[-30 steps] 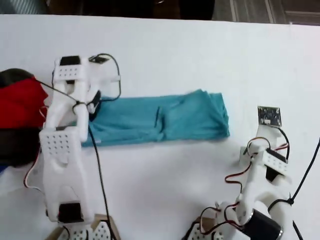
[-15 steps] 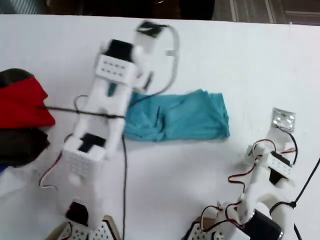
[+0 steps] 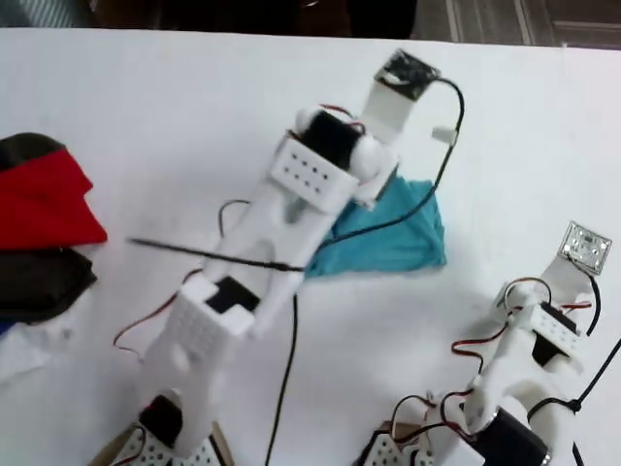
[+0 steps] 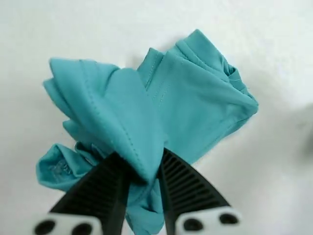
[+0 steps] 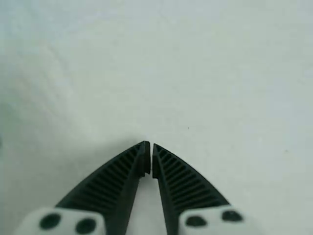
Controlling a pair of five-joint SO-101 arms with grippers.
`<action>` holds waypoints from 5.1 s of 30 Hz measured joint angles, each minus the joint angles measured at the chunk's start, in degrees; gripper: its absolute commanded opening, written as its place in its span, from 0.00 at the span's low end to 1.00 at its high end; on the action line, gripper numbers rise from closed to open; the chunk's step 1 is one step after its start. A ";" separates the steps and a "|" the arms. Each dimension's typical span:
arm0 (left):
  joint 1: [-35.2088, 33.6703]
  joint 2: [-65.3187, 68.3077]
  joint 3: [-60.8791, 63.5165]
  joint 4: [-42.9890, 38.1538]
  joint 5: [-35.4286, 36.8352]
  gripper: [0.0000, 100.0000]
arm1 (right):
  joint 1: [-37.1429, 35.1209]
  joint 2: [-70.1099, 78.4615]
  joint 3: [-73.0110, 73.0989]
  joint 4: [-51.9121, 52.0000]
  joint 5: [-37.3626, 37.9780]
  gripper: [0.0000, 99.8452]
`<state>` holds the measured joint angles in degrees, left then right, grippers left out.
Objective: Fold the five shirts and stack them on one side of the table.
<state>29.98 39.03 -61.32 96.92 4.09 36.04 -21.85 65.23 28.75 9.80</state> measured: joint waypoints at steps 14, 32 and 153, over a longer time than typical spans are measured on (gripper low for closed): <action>4.13 8.35 0.09 -11.52 -5.27 0.04 | 0.00 0.00 0.00 0.00 0.00 0.02; -3.16 10.37 -12.04 -5.63 -7.21 0.04 | -0.70 0.00 0.00 0.00 0.00 0.02; -8.35 28.57 -22.77 -0.44 -3.16 0.03 | -0.44 0.00 0.00 -0.70 0.00 0.02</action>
<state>21.63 67.60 -84.09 96.48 0.92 35.60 -21.85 65.23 28.04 9.80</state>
